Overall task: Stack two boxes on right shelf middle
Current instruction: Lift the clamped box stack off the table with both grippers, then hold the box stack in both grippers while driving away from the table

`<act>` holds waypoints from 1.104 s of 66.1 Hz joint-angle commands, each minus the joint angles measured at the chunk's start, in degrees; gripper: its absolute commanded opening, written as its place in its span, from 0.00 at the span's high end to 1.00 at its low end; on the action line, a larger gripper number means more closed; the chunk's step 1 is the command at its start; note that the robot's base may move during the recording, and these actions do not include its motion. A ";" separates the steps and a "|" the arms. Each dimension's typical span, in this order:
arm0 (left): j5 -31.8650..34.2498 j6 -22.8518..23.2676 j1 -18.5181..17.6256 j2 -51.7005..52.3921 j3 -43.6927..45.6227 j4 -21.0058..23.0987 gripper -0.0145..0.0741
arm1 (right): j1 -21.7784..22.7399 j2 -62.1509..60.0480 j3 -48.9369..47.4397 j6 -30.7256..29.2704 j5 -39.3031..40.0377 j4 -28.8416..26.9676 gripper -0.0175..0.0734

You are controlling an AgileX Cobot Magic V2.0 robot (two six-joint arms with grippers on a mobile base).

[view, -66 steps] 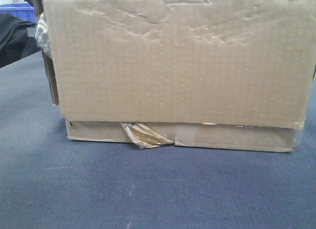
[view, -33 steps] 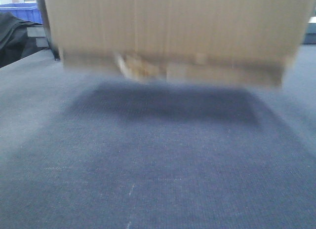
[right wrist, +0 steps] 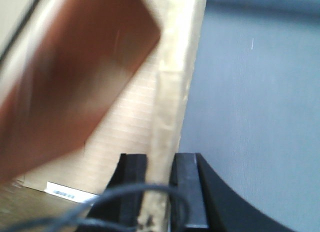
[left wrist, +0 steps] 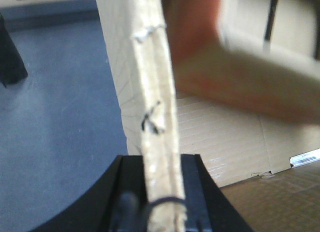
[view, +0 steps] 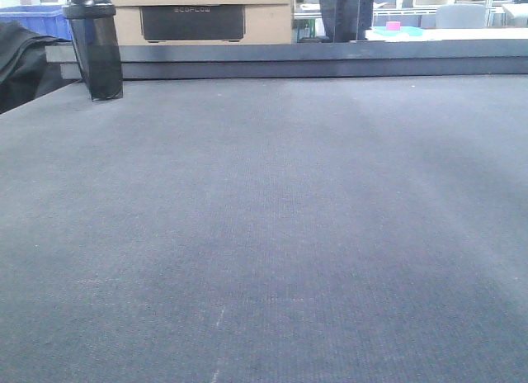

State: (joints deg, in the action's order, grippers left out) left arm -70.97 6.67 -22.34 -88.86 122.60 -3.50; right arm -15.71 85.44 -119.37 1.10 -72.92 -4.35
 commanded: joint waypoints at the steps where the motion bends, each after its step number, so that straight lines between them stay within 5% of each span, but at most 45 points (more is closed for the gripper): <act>1: 1.48 -0.09 -0.06 1.08 0.80 2.25 0.96 | 0.01 -0.55 -0.97 -0.53 2.96 1.20 0.98; 73: 1.83 -0.09 -0.06 1.08 0.80 2.14 0.96 | 0.01 -0.55 -1.00 -0.53 7.49 1.20 0.98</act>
State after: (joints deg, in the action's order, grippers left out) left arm -70.48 6.67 -22.34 -88.86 122.73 -3.50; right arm -15.71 85.44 -119.50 1.10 -70.93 -4.35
